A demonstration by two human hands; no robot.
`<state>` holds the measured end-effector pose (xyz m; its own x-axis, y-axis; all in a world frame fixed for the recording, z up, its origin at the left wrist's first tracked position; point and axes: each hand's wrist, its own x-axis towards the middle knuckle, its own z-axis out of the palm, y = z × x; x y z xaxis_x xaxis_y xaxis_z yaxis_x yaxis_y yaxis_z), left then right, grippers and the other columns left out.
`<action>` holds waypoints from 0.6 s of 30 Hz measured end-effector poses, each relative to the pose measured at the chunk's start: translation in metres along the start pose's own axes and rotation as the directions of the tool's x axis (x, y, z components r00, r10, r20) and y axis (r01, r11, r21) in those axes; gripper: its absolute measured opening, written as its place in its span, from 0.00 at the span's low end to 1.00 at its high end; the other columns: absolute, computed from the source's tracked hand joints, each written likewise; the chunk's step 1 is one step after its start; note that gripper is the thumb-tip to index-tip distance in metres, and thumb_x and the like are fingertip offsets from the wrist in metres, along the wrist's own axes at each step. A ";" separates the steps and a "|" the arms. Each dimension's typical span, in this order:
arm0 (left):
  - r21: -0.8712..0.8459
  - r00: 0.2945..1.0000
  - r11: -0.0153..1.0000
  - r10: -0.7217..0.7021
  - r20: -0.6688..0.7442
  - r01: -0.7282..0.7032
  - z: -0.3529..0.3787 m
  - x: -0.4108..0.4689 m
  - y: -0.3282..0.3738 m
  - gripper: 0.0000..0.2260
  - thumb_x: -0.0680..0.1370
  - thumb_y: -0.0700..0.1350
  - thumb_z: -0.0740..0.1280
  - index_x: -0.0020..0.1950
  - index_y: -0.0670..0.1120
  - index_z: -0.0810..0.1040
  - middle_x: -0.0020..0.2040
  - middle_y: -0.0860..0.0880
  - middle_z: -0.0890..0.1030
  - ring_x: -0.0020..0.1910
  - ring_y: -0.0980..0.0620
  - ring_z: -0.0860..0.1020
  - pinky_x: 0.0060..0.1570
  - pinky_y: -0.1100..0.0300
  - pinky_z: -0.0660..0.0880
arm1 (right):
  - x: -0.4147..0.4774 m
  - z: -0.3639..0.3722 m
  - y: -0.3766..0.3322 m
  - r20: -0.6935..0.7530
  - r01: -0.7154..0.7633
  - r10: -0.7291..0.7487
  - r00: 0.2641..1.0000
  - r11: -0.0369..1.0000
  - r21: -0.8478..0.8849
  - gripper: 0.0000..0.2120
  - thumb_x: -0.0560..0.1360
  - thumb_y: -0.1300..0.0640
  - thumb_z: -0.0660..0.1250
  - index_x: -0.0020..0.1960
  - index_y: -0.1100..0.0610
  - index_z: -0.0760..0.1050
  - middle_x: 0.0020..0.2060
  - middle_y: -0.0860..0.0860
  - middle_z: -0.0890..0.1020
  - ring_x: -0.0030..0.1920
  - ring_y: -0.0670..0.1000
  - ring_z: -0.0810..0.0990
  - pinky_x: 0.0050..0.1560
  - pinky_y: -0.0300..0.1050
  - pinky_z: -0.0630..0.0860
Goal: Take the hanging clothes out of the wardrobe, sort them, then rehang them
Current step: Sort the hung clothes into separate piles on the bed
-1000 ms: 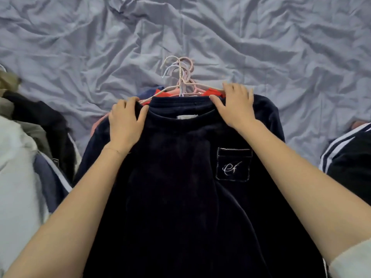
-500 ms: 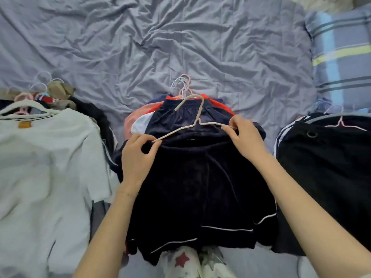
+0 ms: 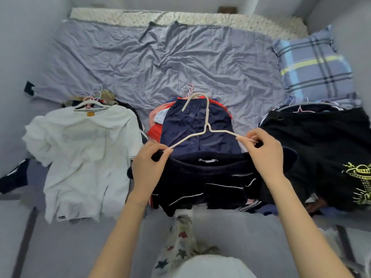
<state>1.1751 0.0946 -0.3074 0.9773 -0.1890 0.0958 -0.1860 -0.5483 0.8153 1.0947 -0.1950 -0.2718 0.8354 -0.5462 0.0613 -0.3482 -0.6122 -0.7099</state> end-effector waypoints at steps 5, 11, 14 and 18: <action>0.017 0.995 1.000 -0.002 -0.101 0.003 -0.028 -0.064 0.034 0.06 0.75 0.57 0.71 0.41 0.58 0.79 0.41 0.59 0.78 0.44 0.59 0.77 0.42 0.72 0.69 | -0.040 -0.043 -0.015 0.001 0.042 -0.042 0.999 0.997 0.063 0.16 0.68 0.40 0.73 0.33 0.49 0.71 0.29 0.45 0.76 0.32 0.46 0.73 0.37 0.44 0.71; 0.014 0.991 1.000 0.011 -0.136 -0.010 -0.049 -0.152 0.060 0.06 0.75 0.56 0.70 0.41 0.56 0.79 0.42 0.58 0.80 0.45 0.58 0.78 0.44 0.69 0.70 | -0.105 -0.082 -0.015 -0.016 0.127 -0.126 0.992 0.988 0.093 0.16 0.66 0.37 0.72 0.32 0.45 0.70 0.30 0.44 0.76 0.31 0.44 0.72 0.35 0.40 0.68; 0.027 0.988 1.000 0.013 -0.153 -0.009 -0.068 -0.187 0.072 0.06 0.74 0.56 0.69 0.41 0.57 0.79 0.43 0.60 0.79 0.46 0.59 0.78 0.43 0.73 0.68 | -0.134 -0.095 -0.024 -0.011 0.158 -0.158 0.987 0.982 0.101 0.15 0.67 0.37 0.73 0.32 0.44 0.70 0.30 0.43 0.76 0.31 0.44 0.72 0.35 0.40 0.68; 0.102 0.971 0.995 0.042 -0.233 -0.018 -0.110 -0.203 0.087 0.08 0.74 0.59 0.68 0.41 0.56 0.79 0.42 0.59 0.79 0.45 0.61 0.76 0.42 0.71 0.69 | -0.157 -0.103 -0.059 -0.020 0.193 -0.192 0.981 0.975 0.109 0.15 0.66 0.36 0.72 0.32 0.42 0.71 0.30 0.42 0.77 0.31 0.44 0.73 0.36 0.47 0.70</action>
<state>0.9715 0.1746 -0.1931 0.9654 -0.0164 0.2603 -0.2132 -0.6247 0.7512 0.9400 -0.1319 -0.1675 0.8782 -0.4297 0.2102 -0.1322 -0.6404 -0.7566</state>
